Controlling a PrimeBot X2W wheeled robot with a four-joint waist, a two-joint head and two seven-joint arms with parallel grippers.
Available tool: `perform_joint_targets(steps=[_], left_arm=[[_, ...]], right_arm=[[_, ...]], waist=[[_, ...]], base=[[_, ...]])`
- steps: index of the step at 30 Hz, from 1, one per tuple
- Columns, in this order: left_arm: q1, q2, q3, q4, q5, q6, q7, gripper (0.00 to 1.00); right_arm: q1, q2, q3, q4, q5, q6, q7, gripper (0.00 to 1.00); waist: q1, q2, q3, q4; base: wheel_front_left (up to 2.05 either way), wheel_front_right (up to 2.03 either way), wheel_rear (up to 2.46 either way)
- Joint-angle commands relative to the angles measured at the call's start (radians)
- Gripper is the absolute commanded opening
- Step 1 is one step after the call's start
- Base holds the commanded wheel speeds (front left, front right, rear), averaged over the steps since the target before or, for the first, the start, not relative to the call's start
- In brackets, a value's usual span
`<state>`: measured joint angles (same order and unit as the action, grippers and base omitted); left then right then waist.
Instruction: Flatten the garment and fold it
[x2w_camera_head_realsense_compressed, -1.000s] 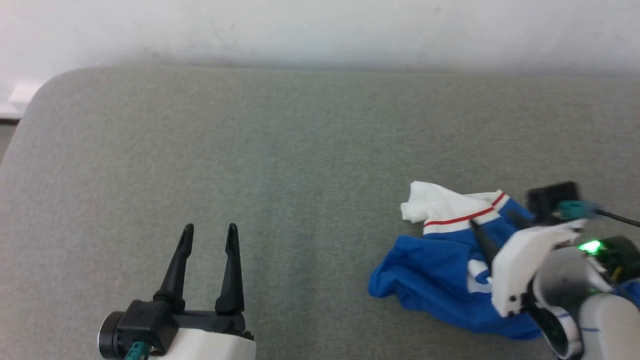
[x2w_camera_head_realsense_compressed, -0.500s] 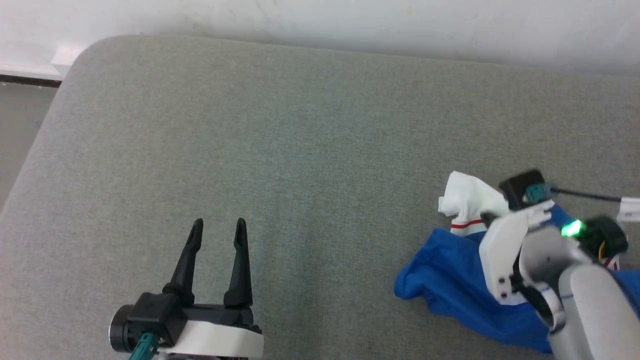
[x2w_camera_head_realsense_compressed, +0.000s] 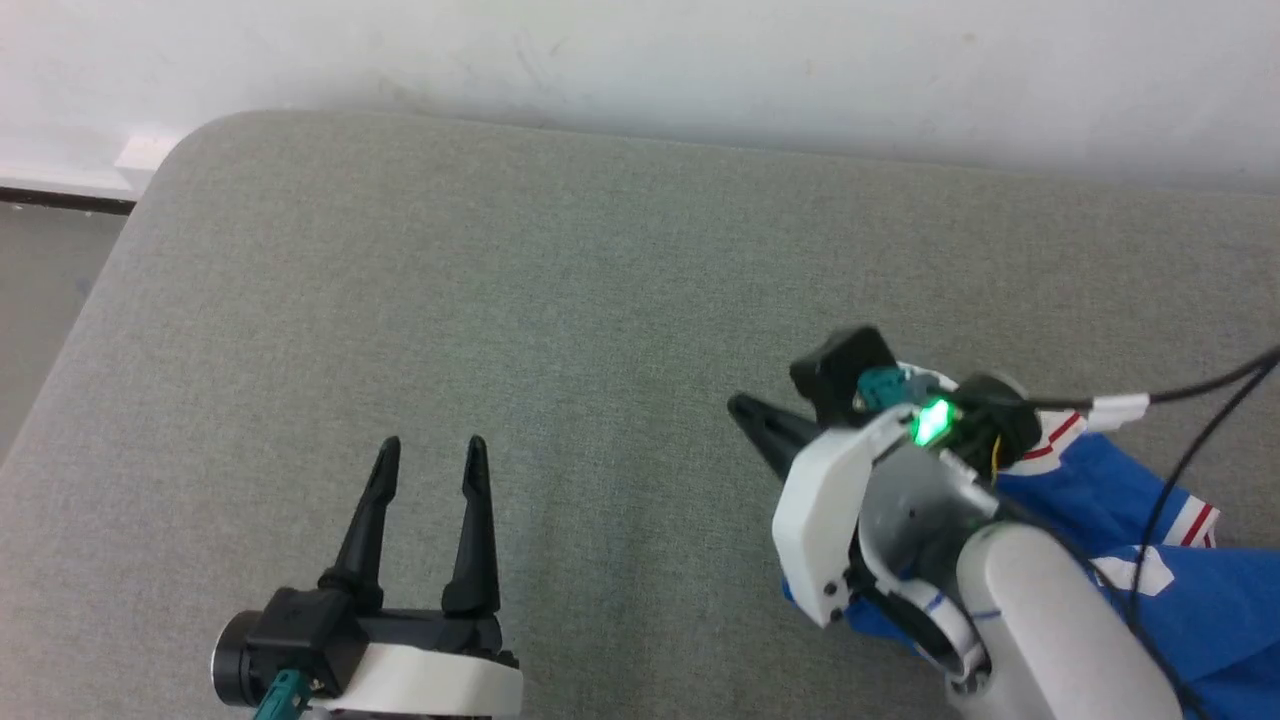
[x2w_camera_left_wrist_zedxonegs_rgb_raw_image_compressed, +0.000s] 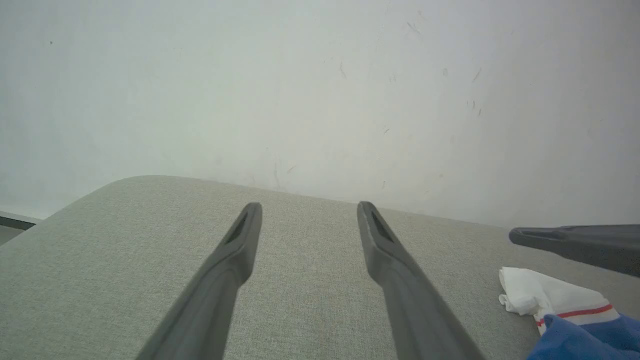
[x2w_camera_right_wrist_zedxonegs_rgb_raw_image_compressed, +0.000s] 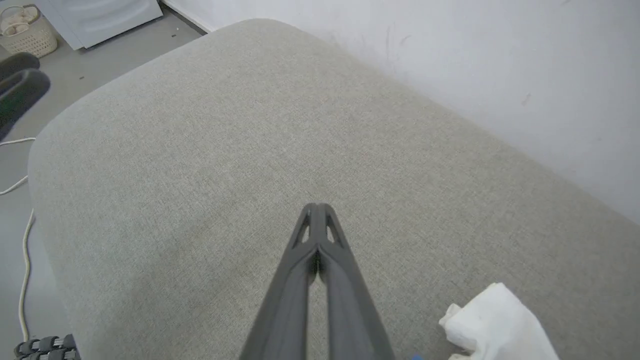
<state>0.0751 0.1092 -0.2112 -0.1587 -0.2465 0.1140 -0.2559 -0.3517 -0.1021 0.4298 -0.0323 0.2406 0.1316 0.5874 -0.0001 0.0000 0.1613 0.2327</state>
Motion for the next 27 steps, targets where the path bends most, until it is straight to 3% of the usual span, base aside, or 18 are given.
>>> perform_joint_targets(steps=[1, 10, 14, 19, 27], left_arm=[[0.008, 0.006, 0.005, -0.006, -0.004, 0.003, -0.004, 1.00], [0.016, 0.008, 0.005, -0.005, -0.007, 0.010, -0.004, 1.00], [0.012, 0.008, 0.000, -0.007, -0.006, 0.010, -0.004, 1.00], [0.000, 0.007, -0.012, -0.011, -0.007, 0.005, -0.004, 1.00], [-0.020, 0.004, -0.020, 0.003, -0.013, -0.002, -0.005, 1.00]], right_arm=[[0.031, -0.001, 0.001, -0.003, 0.006, -0.001, -0.012, 1.00], [0.087, -0.009, -0.096, -0.036, -0.050, -0.001, -0.096, 1.00], [0.090, -0.027, -0.184, -0.070, -0.077, -0.001, -0.080, 1.00], [0.153, -0.090, -0.278, -0.084, -0.102, -0.001, 0.049, 1.00], [0.266, -0.153, -0.252, -0.111, -0.027, -0.001, 0.261, 1.00]], waist=[[0.0001, 0.0000, 0.009, 0.003], [0.0001, 0.0000, 0.007, -0.017], [0.0001, 0.0000, 0.009, -0.029], [0.0001, 0.0000, 0.040, -0.029], [0.0001, 0.0000, 0.095, -0.016]], base=[[0.00, 0.00, 0.00], [0.00, 0.00, 0.00], [0.00, 0.00, 0.00], [0.00, 0.00, 0.00], [0.00, 0.00, 0.00]])
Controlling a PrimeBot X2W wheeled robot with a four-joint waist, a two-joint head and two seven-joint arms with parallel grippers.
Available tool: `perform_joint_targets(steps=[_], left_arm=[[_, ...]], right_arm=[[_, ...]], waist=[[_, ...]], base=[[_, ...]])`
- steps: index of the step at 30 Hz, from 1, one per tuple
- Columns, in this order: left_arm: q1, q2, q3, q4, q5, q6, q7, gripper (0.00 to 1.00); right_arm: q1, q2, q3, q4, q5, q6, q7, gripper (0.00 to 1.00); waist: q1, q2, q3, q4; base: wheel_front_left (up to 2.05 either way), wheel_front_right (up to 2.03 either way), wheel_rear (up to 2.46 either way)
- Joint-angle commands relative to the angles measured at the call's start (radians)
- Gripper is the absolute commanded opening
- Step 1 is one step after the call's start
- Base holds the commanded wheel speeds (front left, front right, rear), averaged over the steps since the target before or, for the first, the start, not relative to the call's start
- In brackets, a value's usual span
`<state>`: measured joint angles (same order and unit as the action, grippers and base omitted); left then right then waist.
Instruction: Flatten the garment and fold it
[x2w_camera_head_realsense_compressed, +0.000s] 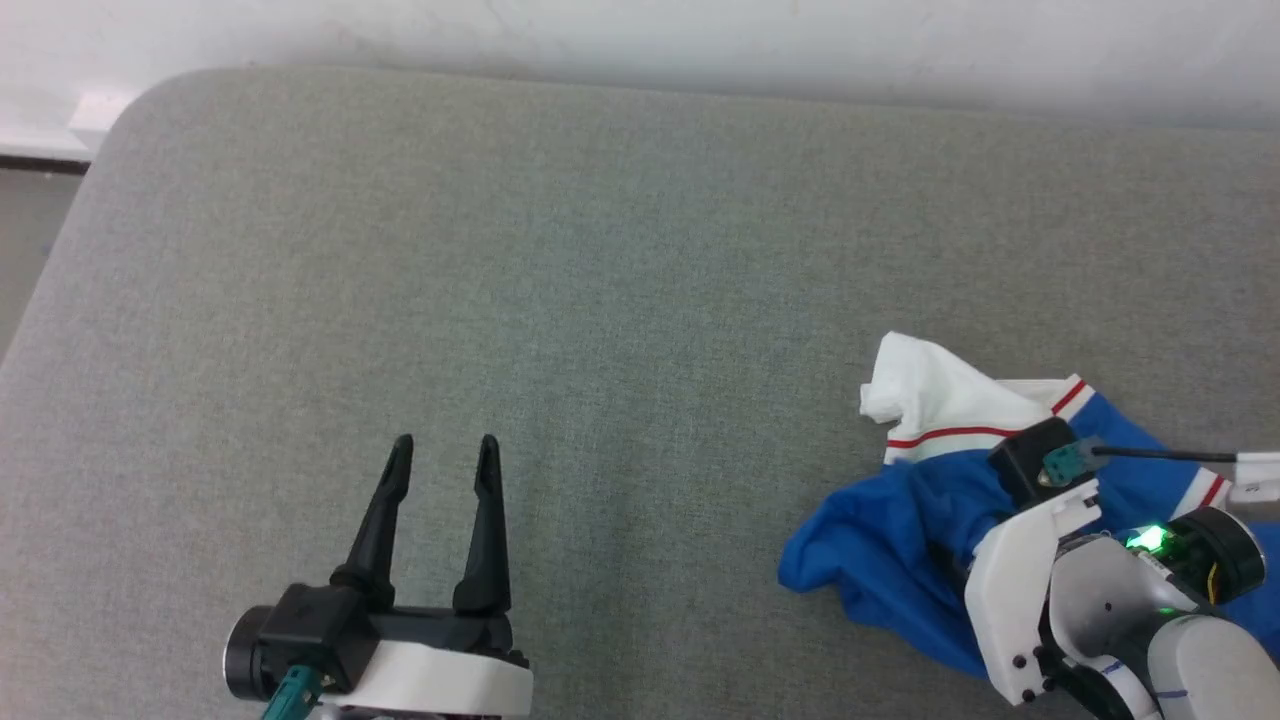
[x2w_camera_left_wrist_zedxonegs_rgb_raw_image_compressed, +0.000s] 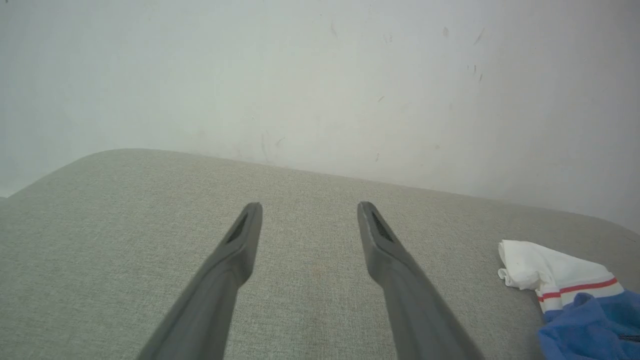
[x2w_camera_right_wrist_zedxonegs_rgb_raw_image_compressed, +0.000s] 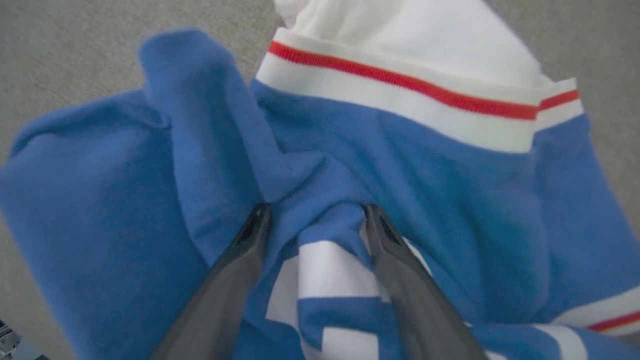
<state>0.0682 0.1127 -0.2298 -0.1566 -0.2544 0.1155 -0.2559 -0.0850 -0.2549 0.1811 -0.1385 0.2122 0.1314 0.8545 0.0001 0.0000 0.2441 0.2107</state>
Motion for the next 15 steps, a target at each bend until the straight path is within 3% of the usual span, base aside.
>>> perform_joint_targets(steps=[1, 4, 5, 6, 7, 15], left_arm=[[-0.017, 0.000, -0.002, 0.003, -0.005, -0.005, -0.005, 1.00], [-0.030, -0.003, -0.008, 0.011, -0.005, -0.011, -0.005, 1.00], [-0.034, -0.004, -0.010, 0.014, -0.005, -0.012, -0.005, 1.00], [-0.038, -0.005, -0.011, 0.017, -0.005, -0.012, -0.005, 1.00], [-0.041, -0.006, -0.011, 0.019, -0.005, -0.012, -0.005, 1.00], [-0.033, 0.000, 0.000, 0.037, -0.007, -0.009, -0.005, 1.00]], right_arm=[[0.002, -0.005, 0.004, -0.005, 0.001, -0.001, 0.002, 1.00], [0.009, -0.010, 0.024, 0.021, -0.006, -0.001, 0.019, 1.00], [0.009, -0.009, 0.031, 0.033, -0.014, -0.001, 0.023, 0.79], [0.005, -0.008, 0.037, 0.042, -0.021, -0.001, 0.021, 0.14], [0.000, -0.002, 0.038, 0.051, -0.026, -0.001, 0.016, 0.00], [-0.043, 0.039, 0.094, -0.011, 0.029, -0.001, -0.021, 0.00]], waist=[[-0.0001, 0.0000, 0.017, 0.009], [-0.0001, 0.0000, 0.028, 0.019], [-0.0001, 0.0000, 0.029, 0.022], [-0.0001, 0.0000, 0.029, 0.024], [-0.0001, 0.0000, 0.027, 0.025], [-0.0001, 0.0000, -0.040, 0.017]], base=[[0.00, 0.00, 0.00], [0.00, 0.00, 0.00], [0.00, 0.00, 0.00], [0.00, 0.00, 0.00], [0.00, 0.00, 0.00], [0.00, 0.00, 0.00]])
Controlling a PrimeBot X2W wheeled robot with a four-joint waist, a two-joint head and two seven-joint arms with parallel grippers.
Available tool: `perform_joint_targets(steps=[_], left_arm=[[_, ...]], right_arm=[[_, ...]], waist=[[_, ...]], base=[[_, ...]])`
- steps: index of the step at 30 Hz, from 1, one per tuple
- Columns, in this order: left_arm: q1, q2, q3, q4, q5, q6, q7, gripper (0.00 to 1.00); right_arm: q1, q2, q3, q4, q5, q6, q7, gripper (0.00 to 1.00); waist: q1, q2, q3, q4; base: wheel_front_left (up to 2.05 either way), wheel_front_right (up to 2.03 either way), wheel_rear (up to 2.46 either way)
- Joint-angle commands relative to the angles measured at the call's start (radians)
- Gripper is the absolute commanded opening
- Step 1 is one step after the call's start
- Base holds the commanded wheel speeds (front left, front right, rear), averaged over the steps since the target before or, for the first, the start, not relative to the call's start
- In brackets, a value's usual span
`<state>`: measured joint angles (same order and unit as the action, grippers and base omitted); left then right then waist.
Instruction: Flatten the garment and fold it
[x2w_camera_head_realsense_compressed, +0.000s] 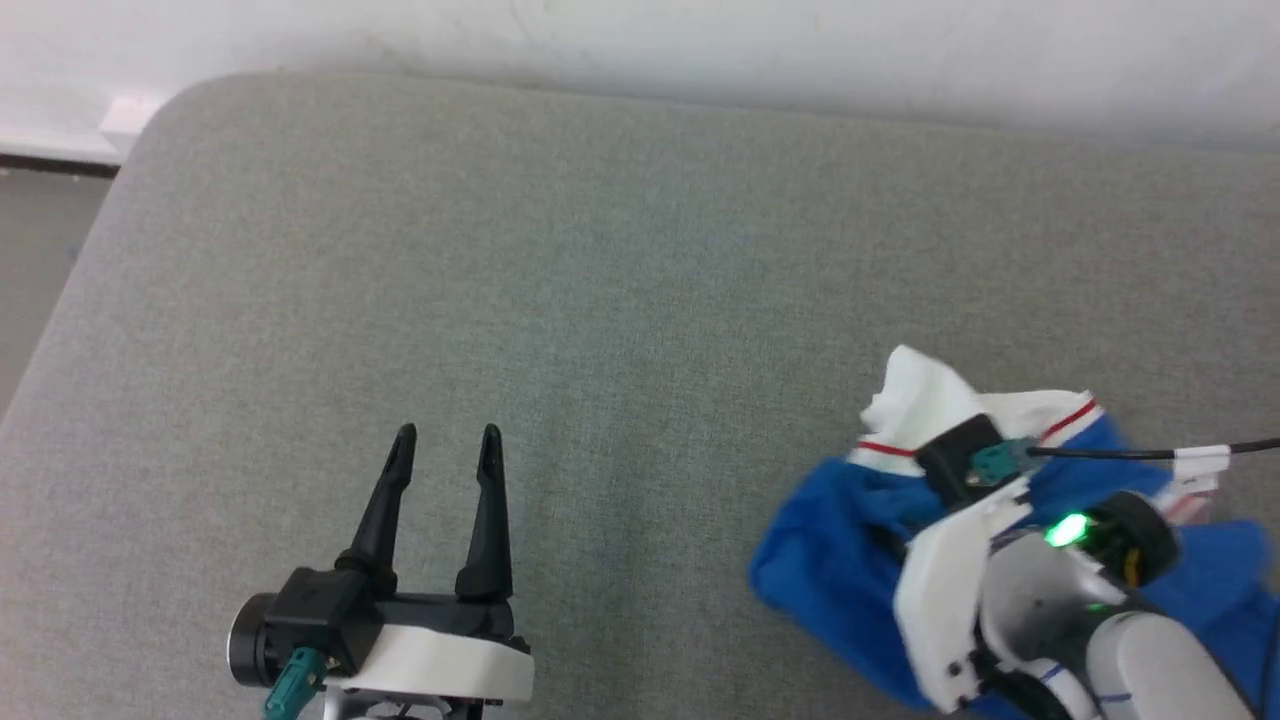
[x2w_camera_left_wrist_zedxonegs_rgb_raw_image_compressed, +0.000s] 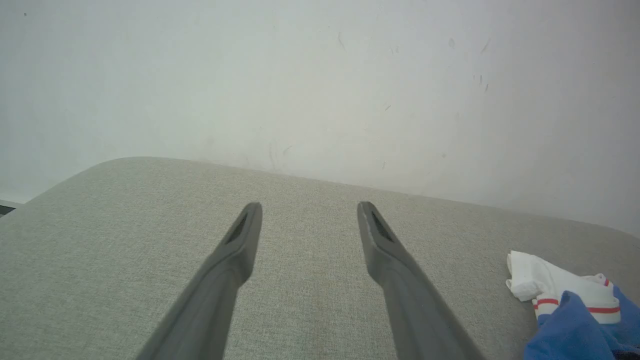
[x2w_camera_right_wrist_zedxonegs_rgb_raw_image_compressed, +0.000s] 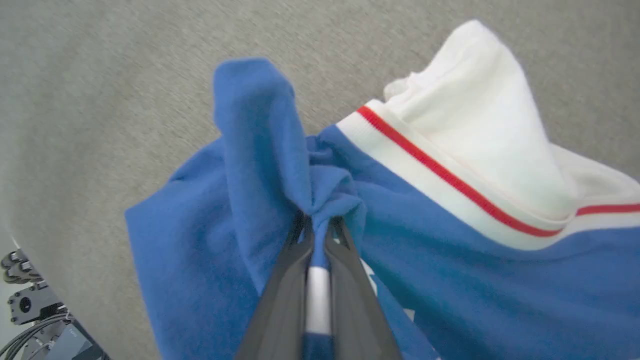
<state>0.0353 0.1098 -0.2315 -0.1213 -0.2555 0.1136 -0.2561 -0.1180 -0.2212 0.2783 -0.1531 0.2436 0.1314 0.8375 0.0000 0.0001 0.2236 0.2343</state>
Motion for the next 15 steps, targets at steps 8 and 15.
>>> perform_joint_targets(steps=[8, 15], left_arm=[[0.031, 0.007, 0.005, -0.004, -0.012, -0.001, -0.005, 1.00], [0.039, 0.012, 0.000, -0.009, -0.019, -0.003, -0.001, 1.00]], right_arm=[[0.064, 0.023, 0.190, -0.154, 0.196, -0.001, 0.061, 0.00], [0.160, -0.035, 0.286, -0.098, 0.161, -0.001, 0.013, 1.00]], waist=[[0.0000, -0.0001, -0.065, -0.024], [0.0000, -0.0001, -0.057, -0.028]], base=[[0.00, 0.00, 0.00], [0.00, 0.00, 0.00]])
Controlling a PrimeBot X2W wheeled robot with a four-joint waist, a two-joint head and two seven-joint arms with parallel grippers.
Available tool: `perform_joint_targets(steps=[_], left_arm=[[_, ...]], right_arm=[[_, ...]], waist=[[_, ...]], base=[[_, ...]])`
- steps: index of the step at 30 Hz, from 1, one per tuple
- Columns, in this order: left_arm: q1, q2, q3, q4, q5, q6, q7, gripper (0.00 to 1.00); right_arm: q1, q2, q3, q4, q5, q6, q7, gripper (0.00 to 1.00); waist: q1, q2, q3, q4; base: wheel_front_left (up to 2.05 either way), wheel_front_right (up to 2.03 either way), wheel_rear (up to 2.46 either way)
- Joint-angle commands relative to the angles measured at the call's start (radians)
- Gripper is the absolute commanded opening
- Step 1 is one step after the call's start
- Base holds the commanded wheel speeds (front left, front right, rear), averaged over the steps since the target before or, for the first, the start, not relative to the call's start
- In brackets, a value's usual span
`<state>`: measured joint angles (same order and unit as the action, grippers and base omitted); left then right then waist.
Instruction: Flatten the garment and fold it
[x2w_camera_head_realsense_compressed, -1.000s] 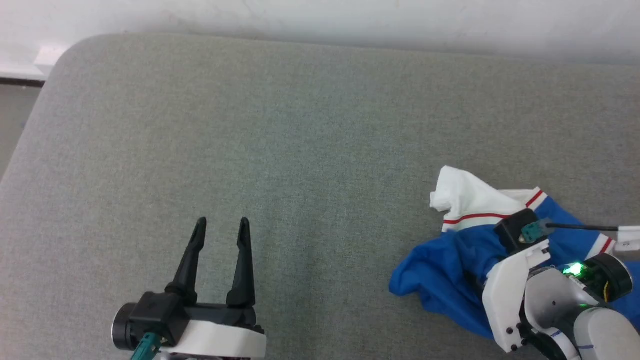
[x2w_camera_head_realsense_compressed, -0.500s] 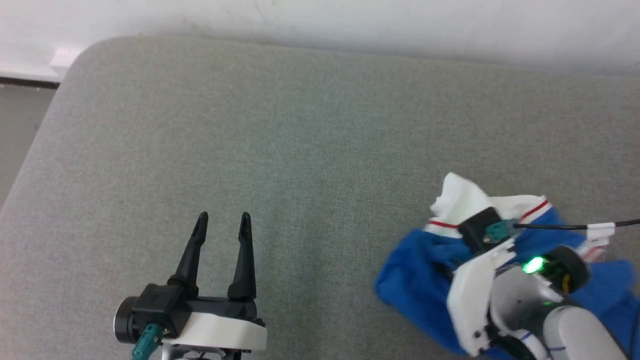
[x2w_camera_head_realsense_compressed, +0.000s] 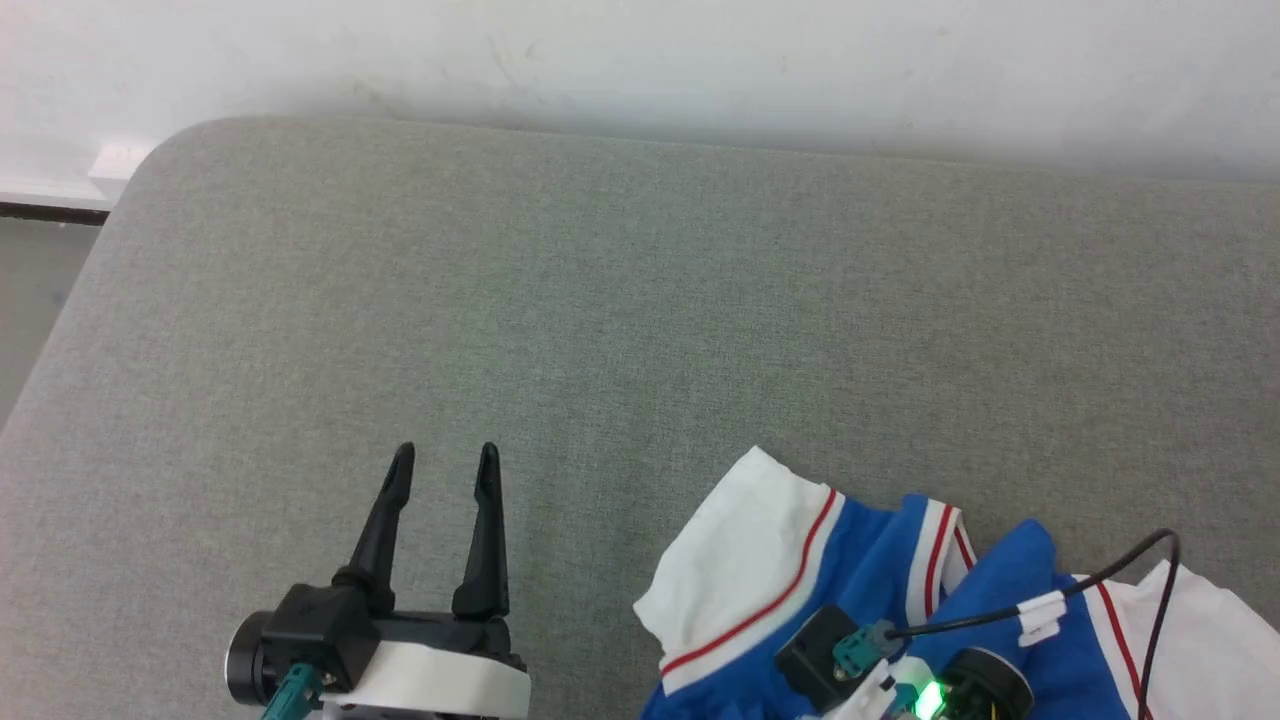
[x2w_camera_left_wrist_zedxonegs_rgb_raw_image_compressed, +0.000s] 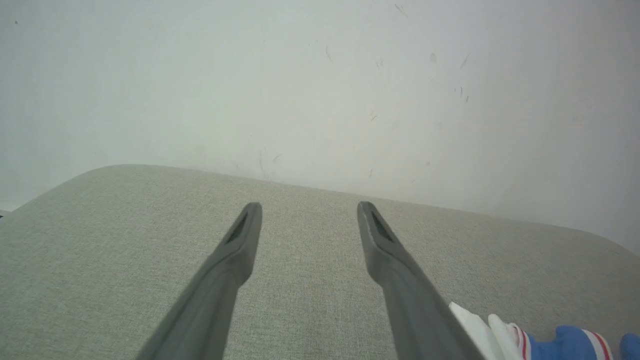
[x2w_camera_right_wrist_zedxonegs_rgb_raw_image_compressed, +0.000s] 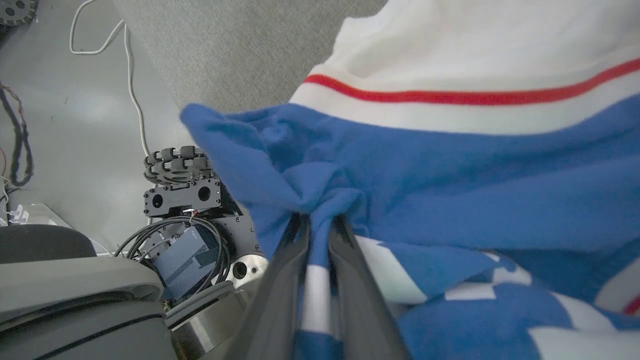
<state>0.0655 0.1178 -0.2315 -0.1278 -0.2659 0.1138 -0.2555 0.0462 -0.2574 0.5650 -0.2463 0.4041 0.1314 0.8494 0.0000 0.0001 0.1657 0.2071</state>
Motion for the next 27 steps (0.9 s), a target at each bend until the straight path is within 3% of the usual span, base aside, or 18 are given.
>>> perform_joint_targets(steps=[1, 7, 13, 19, 23, 27], left_arm=[[0.008, 0.005, 0.001, -0.003, -0.009, -0.002, 0.000, 1.00], [0.011, 0.016, 0.002, -0.004, -0.010, 0.001, 0.008, 1.00], [0.021, 0.025, 0.002, -0.020, -0.007, 0.009, 0.015, 1.00], [0.054, 0.044, 0.011, -0.049, -0.004, 0.021, 0.021, 1.00], [0.084, 0.059, 0.012, -0.071, -0.002, 0.024, 0.028, 1.00], [0.098, 0.081, 0.004, -0.093, 0.022, 0.031, 0.051, 1.00]], right_arm=[[-0.007, 0.001, 0.001, 0.003, -0.015, -0.001, -0.022, 1.00], [-0.057, 0.074, -0.096, -0.003, -0.051, -0.001, -0.171, 1.00], [-0.052, 0.160, -0.344, -0.076, -0.211, -0.001, -0.393, 1.00], [0.078, 0.205, -0.598, -0.174, -0.376, -0.001, -0.617, 1.00], [0.202, 0.207, -0.715, -0.172, -0.285, -0.001, -0.742, 1.00], [0.267, 0.207, -0.748, -0.133, -0.220, -0.001, -0.818, 1.00]], waist=[[0.0000, -0.0001, 0.000, -0.004], [0.0000, -0.0001, -0.024, -0.039], [0.0000, -0.0001, -0.054, -0.070], [0.0000, -0.0001, -0.061, -0.105], [0.0000, -0.0001, -0.057, -0.135], [0.0000, -0.0001, -0.049, -0.171]], base=[[0.00, 0.00, 0.00], [0.00, 0.00, 0.00], [0.00, 0.00, 0.00], [0.00, 0.00, 0.00], [0.00, 0.00, 0.00], [0.00, 0.00, 0.00]])
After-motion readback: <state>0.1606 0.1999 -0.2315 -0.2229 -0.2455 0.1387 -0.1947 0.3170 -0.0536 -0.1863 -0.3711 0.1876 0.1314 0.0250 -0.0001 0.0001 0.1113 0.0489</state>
